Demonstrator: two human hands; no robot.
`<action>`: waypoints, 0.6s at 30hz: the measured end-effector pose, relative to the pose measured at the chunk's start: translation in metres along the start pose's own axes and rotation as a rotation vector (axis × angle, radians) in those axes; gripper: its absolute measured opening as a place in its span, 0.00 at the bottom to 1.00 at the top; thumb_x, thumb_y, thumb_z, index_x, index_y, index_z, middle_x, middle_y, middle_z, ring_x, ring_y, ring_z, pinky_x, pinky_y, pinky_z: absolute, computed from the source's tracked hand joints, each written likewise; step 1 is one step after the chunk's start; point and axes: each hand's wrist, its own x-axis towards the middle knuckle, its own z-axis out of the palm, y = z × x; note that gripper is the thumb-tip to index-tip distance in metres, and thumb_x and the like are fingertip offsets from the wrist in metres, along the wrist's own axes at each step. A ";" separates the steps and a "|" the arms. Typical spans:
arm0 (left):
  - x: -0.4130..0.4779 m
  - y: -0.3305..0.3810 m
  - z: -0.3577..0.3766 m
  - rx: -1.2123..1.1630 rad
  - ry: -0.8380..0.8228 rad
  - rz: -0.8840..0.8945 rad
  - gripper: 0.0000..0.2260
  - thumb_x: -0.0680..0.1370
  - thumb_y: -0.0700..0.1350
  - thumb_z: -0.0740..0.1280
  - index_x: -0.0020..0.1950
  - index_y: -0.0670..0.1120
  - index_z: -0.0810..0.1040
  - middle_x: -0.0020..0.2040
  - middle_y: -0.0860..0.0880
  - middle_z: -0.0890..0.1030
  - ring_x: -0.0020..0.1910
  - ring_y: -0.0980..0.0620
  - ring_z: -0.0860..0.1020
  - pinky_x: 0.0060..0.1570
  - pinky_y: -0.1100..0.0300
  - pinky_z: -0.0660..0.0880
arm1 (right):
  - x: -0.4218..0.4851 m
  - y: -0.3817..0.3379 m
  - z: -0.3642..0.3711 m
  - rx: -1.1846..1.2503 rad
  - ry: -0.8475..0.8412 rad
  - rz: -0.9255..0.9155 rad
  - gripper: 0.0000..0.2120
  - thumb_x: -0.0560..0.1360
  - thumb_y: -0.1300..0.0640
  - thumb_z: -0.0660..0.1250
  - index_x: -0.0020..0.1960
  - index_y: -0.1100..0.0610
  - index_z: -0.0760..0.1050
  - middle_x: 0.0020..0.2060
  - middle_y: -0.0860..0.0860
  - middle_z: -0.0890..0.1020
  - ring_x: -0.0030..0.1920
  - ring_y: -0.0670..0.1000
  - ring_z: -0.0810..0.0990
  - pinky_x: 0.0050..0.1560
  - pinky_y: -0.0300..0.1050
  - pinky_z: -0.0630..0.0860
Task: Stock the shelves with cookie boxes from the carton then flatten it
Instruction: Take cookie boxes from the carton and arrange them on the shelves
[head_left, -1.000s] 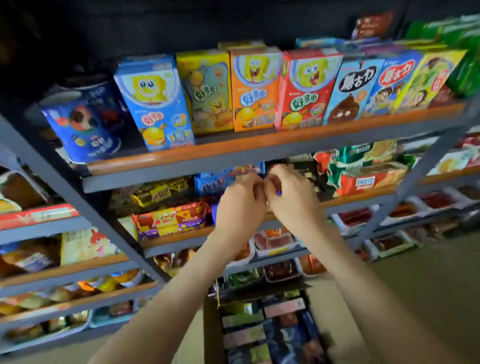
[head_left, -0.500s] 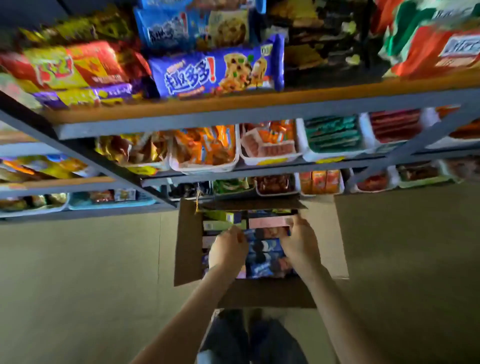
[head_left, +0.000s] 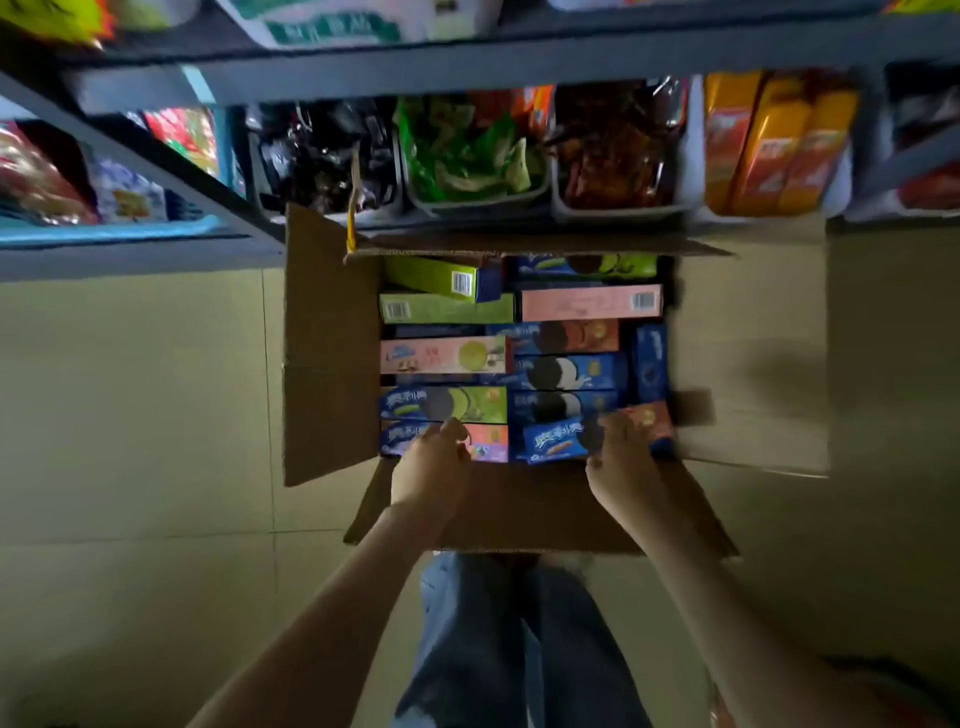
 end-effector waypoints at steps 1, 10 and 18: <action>0.009 -0.007 0.010 0.004 -0.019 -0.001 0.11 0.79 0.39 0.58 0.59 0.48 0.73 0.57 0.45 0.77 0.54 0.45 0.77 0.41 0.55 0.71 | 0.008 0.002 0.014 -0.065 -0.001 -0.042 0.23 0.75 0.66 0.64 0.69 0.61 0.63 0.65 0.58 0.68 0.67 0.56 0.67 0.65 0.46 0.67; 0.068 -0.068 0.066 0.039 -0.160 0.027 0.23 0.77 0.36 0.58 0.71 0.51 0.64 0.64 0.44 0.70 0.59 0.41 0.73 0.49 0.49 0.73 | 0.060 -0.026 0.128 -0.544 0.053 -0.516 0.35 0.53 0.58 0.82 0.58 0.58 0.75 0.49 0.55 0.75 0.48 0.58 0.74 0.50 0.52 0.75; 0.069 -0.076 0.060 0.026 -0.125 0.091 0.25 0.76 0.37 0.62 0.73 0.49 0.63 0.69 0.45 0.67 0.66 0.42 0.68 0.62 0.46 0.70 | 0.053 -0.028 0.124 -0.500 0.117 -0.540 0.26 0.56 0.56 0.80 0.51 0.61 0.76 0.43 0.56 0.78 0.44 0.58 0.78 0.44 0.49 0.77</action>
